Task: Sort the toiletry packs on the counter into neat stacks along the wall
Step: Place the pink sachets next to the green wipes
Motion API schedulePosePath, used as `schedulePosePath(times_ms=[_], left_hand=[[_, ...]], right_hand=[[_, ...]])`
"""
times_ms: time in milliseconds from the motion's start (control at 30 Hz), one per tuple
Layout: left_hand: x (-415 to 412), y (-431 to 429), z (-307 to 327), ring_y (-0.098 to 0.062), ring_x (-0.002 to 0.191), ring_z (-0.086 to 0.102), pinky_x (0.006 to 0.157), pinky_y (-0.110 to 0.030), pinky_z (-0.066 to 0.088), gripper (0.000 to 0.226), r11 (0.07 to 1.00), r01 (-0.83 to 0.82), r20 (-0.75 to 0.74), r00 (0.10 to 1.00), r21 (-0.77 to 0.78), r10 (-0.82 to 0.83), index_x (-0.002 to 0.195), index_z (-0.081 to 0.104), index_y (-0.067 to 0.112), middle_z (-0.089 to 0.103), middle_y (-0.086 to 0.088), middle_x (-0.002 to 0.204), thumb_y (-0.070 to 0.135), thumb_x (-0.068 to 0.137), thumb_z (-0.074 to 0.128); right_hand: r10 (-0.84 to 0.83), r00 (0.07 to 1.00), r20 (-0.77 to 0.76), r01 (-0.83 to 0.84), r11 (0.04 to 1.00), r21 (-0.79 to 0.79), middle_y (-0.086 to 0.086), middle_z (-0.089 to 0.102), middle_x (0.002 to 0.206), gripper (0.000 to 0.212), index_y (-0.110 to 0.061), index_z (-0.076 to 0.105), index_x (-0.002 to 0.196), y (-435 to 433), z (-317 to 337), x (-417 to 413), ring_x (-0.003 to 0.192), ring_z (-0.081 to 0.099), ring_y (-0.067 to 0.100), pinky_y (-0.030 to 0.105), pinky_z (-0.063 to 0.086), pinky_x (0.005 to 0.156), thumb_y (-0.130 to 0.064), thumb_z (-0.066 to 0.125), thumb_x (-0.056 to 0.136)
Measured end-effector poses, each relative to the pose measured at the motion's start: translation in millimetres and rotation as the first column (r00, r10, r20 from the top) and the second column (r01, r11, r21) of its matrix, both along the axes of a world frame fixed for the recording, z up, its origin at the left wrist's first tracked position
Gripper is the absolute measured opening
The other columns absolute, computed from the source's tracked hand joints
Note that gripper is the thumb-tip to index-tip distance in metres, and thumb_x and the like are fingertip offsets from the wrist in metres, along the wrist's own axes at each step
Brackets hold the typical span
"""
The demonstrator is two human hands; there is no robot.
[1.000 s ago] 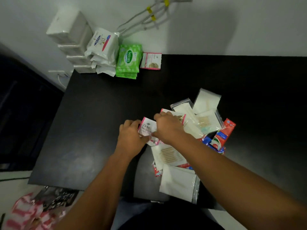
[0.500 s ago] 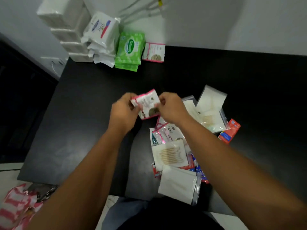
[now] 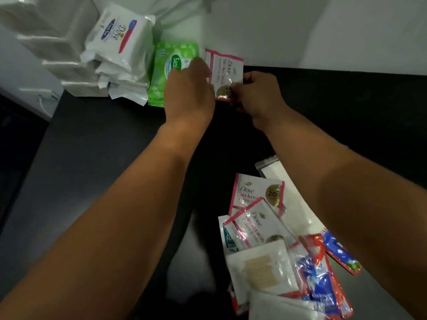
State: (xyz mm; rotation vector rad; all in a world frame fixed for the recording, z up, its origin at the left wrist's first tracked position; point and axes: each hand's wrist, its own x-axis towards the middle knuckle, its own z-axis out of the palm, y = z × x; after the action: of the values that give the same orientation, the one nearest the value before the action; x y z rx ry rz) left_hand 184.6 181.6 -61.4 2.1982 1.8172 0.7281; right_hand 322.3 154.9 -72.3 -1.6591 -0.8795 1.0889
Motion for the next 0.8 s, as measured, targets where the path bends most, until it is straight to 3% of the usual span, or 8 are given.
schedulePosePath(times_ms=[133, 300, 367, 433, 533, 633, 733, 800], left_hand=[[16.0, 30.0, 6.6, -0.037, 0.117, 0.047, 0.095, -0.043, 0.036, 0.03, 0.99, 0.092, -0.461, 0.887, 0.109, -0.032, 0.111, 0.07, 0.019, 0.068, -0.008, 0.107, 0.01, 0.092, 0.048], [29.0, 45.8, 5.0, -0.043, 0.128, 0.033, 0.107, -0.054, 0.025, 0.029, 0.989, 0.147, -0.668, 0.737, 0.012, -0.101, 0.107, 0.066, 0.011, 0.063, -0.012, 0.106, 0.008, 0.083, 0.05], [31.2, 48.7, 1.5, -0.043, 0.134, 0.027, 0.112, -0.057, 0.018, 0.03, 0.989, 0.137, -0.716, 0.685, -0.054, -0.134, 0.108, 0.066, 0.011, 0.061, -0.014, 0.116, 0.013, 0.082, 0.051], [31.5, 49.7, -4.1, -0.042, 0.138, 0.022, 0.115, -0.058, 0.013, 0.034, 0.986, 0.132, -0.753, 0.637, -0.102, -0.163, 0.113, 0.066, 0.014, 0.056, -0.014, 0.127, 0.018, 0.083, 0.052], [29.7, 49.0, -10.4, -0.042, 0.139, 0.02, 0.116, -0.059, 0.01, 0.033, 0.984, 0.131, -0.772, 0.611, -0.118, -0.174, 0.111, 0.069, 0.014, 0.051, -0.014, 0.133, 0.021, 0.082, 0.054], [29.4, 48.8, -13.2, -0.041, 0.139, 0.02, 0.116, -0.06, 0.008, 0.029, 0.98, 0.137, -0.763, 0.614, -0.145, -0.199, 0.108, 0.069, 0.014, 0.055, -0.013, 0.128, 0.02, 0.085, 0.053], [28.1, 46.8, -11.8, -0.04, 0.138, 0.02, 0.116, -0.06, 0.007, 0.029, 0.977, 0.127, -0.768, 0.604, -0.171, -0.213, 0.11, 0.068, 0.014, 0.06, -0.01, 0.122, 0.02, 0.086, 0.052], [25.8, 41.7, -6.4, -0.04, 0.137, 0.023, 0.116, -0.06, 0.008, 0.029, 0.977, 0.141, -0.737, 0.642, -0.16, -0.214, 0.11, 0.067, 0.012, 0.06, -0.012, 0.12, 0.017, 0.085, 0.052]], right_hand=[[0.031, 0.988, 0.149, -0.046, 0.994, 0.101, -0.002, 0.072, 0.096, 0.025, -0.024, 0.066, 0.087, 28.0, -0.9, 7.0, 0.088, 0.071, 0.013, 0.033, 0.062, 0.076, 0.002, 0.065, 0.087], [0.129, 0.847, 0.516, -0.156, 0.988, 0.011, 0.01, 0.071, 0.107, 0.02, -0.005, 0.067, 0.104, 60.5, -19.7, 15.3, 0.096, 0.068, 0.022, 0.039, 0.057, 0.088, -0.011, 0.067, 0.084], [0.22, 0.746, 0.629, -0.219, 0.972, -0.08, 0.006, 0.068, 0.097, 0.005, -0.012, 0.066, 0.082, 64.3, -24.1, 19.5, 0.086, 0.065, 0.017, 0.029, 0.053, 0.083, -0.009, 0.065, 0.086], [0.247, 0.674, 0.697, -0.217, 0.967, -0.133, 0.006, 0.058, 0.083, 0.028, -0.015, 0.05, 0.064, 68.2, -31.5, 22.6, 0.072, 0.055, 0.015, 0.024, 0.043, 0.07, -0.004, 0.062, 0.086], [0.248, 0.646, 0.722, -0.215, 0.967, -0.14, 0.008, 0.063, 0.087, 0.013, -0.009, 0.06, 0.074, 70.1, -36.0, 20.5, 0.079, 0.06, 0.021, 0.027, 0.047, 0.07, -0.003, 0.062, 0.085], [0.238, 0.588, 0.773, -0.216, 0.967, -0.134, 0.003, 0.051, 0.072, 0.032, -0.014, 0.044, 0.061, 71.8, -42.1, 17.0, 0.073, 0.054, 0.02, 0.028, 0.043, 0.063, -0.002, 0.061, 0.085], [0.2, 0.641, 0.741, -0.209, 0.975, -0.082, 0.008, 0.067, 0.092, 0.01, -0.01, 0.061, 0.08, 70.3, -42.5, 10.7, 0.081, 0.062, 0.021, 0.03, 0.05, 0.07, -0.007, 0.058, 0.089], [0.195, 0.689, 0.698, -0.213, 0.975, -0.063, 0.008, 0.069, 0.106, 0.014, -0.009, 0.065, 0.101, 64.4, -38.7, 9.7, 0.095, 0.064, 0.023, 0.031, 0.05, 0.082, -0.011, 0.057, 0.09]])
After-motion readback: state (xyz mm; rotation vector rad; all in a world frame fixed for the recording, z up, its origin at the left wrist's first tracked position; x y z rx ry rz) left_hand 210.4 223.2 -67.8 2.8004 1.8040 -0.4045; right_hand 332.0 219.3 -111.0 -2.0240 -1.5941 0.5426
